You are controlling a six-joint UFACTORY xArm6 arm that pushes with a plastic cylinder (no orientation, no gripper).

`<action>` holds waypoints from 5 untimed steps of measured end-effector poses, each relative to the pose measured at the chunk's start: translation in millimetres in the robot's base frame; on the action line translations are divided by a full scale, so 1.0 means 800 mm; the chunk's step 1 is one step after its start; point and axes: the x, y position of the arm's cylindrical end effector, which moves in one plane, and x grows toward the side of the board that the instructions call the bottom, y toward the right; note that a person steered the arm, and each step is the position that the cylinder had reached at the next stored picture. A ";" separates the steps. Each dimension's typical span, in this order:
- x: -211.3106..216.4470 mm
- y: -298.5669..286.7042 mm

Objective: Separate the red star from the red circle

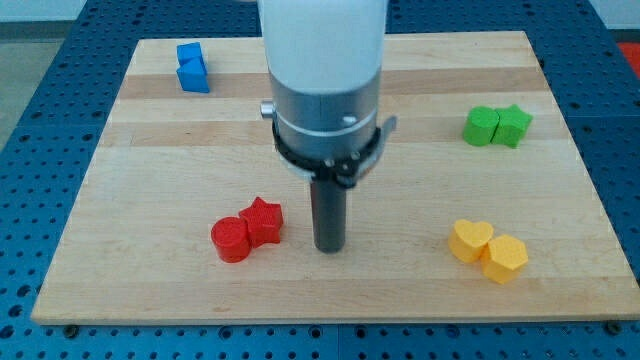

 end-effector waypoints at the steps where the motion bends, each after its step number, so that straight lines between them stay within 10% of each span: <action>1: 0.019 -0.028; 5: -0.065 -0.129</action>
